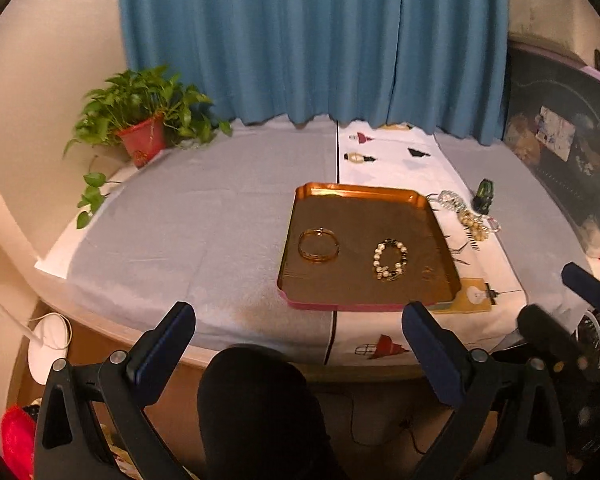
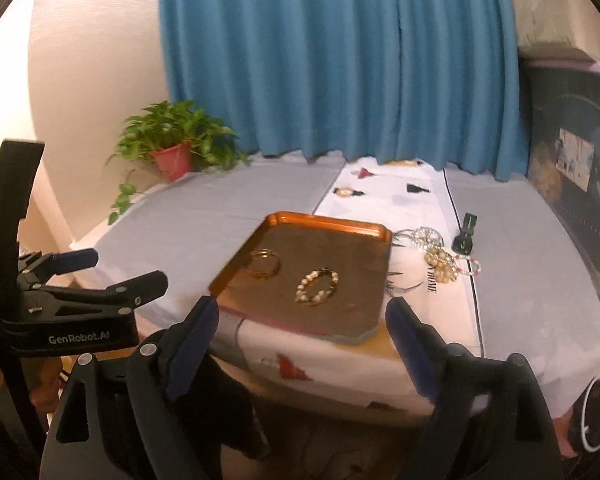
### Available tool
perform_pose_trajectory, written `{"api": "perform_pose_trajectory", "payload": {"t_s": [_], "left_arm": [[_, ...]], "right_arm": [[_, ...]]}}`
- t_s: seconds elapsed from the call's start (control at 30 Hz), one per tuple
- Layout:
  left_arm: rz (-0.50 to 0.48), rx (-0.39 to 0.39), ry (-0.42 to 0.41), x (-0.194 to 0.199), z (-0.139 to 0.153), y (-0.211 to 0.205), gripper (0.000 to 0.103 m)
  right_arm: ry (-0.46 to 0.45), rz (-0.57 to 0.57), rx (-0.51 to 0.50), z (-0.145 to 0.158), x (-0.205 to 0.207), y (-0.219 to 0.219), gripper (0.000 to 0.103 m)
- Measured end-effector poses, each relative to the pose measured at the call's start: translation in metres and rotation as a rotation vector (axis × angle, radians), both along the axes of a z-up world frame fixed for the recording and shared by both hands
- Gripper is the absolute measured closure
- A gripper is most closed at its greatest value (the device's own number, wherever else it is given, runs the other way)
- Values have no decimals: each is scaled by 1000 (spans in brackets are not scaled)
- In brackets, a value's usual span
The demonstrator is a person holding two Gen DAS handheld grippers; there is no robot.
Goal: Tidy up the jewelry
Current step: 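Move the right tool toward the black-green watch in the jewelry pile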
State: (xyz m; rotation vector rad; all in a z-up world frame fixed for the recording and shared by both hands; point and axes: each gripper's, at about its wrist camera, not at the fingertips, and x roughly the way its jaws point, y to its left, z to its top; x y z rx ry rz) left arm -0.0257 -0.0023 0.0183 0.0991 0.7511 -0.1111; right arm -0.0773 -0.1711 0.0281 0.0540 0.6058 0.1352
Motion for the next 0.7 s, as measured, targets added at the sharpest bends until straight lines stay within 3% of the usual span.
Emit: {"api": "perform_pose_trajectory", "payload": {"t_s": [0.23,0.7], "left_arm": [[14,9,-43,-32,14,2,1],[-5,37,-88,-56,27,-7,1]], "right_arm": [[-50,33,-35,12,-35,12,16],[-87,20,-1,22,-58,5,16]]}}
